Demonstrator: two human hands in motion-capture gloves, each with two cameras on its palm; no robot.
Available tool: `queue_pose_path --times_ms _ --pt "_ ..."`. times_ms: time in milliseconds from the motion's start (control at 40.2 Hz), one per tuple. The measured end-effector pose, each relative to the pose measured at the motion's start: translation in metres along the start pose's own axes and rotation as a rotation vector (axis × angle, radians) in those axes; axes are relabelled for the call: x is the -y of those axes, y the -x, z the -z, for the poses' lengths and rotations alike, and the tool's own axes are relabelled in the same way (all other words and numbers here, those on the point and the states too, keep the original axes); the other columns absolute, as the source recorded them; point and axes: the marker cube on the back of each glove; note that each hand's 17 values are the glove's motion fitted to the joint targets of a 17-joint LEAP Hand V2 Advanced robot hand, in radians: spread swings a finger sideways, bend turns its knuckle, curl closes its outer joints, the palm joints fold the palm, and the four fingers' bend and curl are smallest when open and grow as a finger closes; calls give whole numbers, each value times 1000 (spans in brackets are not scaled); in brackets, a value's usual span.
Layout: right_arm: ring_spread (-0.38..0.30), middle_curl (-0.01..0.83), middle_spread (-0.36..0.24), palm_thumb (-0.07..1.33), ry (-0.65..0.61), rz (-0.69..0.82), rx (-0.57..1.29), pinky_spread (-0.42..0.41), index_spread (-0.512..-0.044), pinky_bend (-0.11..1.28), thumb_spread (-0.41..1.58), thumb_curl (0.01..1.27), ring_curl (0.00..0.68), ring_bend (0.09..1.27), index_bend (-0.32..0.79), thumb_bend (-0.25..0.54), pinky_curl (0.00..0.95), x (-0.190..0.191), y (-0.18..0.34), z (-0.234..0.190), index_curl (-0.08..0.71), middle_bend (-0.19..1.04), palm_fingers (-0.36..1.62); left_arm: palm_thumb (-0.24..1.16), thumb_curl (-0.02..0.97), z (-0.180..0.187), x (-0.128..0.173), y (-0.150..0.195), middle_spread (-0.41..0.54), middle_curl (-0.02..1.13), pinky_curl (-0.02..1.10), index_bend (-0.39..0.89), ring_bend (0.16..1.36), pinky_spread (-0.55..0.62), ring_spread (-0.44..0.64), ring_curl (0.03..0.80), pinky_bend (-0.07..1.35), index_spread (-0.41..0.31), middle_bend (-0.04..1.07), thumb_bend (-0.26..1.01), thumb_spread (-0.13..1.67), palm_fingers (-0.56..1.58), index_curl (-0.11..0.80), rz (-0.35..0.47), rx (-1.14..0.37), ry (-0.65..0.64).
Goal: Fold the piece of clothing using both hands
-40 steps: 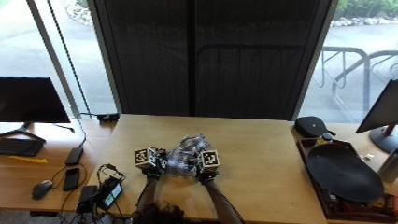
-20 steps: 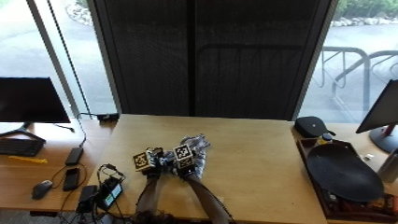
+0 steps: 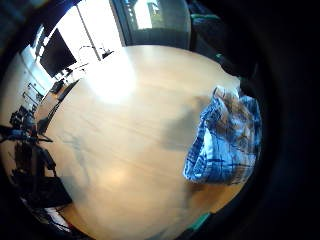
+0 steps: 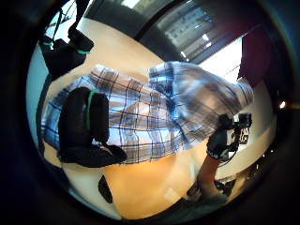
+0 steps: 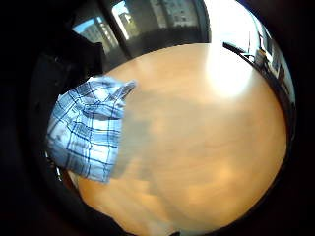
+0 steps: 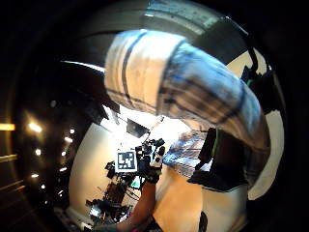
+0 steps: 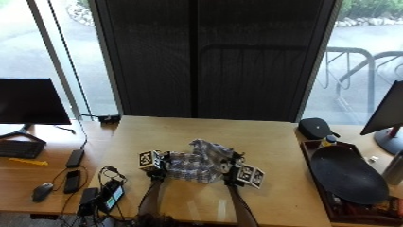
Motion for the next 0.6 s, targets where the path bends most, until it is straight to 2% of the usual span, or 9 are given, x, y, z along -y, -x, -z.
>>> queue_pose_path --times_ms 50,149,174,199,274,324,398,523,598 --pt "-212 424 -187 793 -106 -14 86 72 -295 197 964 447 389 446 239 137 251 -2 -27 36 402 384 971 457 345 -9 12 -17 -228 447 -8 322 353 327 -55 336 94 -245 529 -10 1189 853 439 -54 -86 -48" --pt "-204 419 -176 877 -309 -79 101 80 -289 259 909 487 403 435 152 146 287 -8 -62 107 402 310 872 456 344 -18 19 -27 -225 445 -8 305 353 337 -51 341 101 -244 512 -12 1215 836 443 -90 -57 -49" --pt "-184 395 -148 964 -348 -88 80 98 -266 325 964 512 397 418 57 218 308 -8 -64 121 368 230 712 455 344 -20 18 -29 -221 442 -6 298 351 338 -45 341 108 -242 499 -13 1219 816 443 -95 -48 -43" --pt "-174 400 -139 979 -378 -91 56 106 -259 356 987 522 415 433 48 233 327 -8 -66 133 367 220 671 455 344 -21 17 -31 -220 444 -4 289 354 339 -44 344 111 -240 496 -13 1224 812 444 -100 -35 -35" --pt "-154 399 -123 1002 -408 -76 2 117 -251 371 1003 551 406 414 91 251 331 -1 -72 152 350 212 667 451 342 -24 13 -36 -204 436 7 267 359 342 -29 350 142 -234 439 -15 1232 760 445 -121 5 0" --pt "-147 395 -115 1008 -388 -63 -16 121 -247 379 1010 567 395 412 76 254 331 4 -75 152 325 200 662 450 341 -26 11 -38 -202 441 7 267 358 344 -30 352 131 -234 440 -15 1237 779 449 -133 24 23" --pt "-150 403 -146 983 -272 -54 -68 107 -271 361 949 583 380 394 146 206 324 16 -75 141 335 216 758 445 342 -31 8 -44 -174 418 23 234 361 348 -5 354 171 -222 348 -18 1234 695 446 -177 54 54" --pt "-165 415 -178 907 11 -38 -202 79 -292 322 890 590 378 409 150 108 316 35 -64 103 342 228 868 412 334 -39 4 -67 -142 411 51 176 348 356 39 353 192 -198 288 -30 1230 632 439 -320 63 61" --pt "-141 423 -160 860 38 -11 -336 89 -281 322 971 576 389 402 109 75 327 44 -63 71 336 228 797 343 318 -37 -1 -77 -124 406 66 164 343 362 62 351 192 -190 266 -50 1226 621 434 -399 146 55"
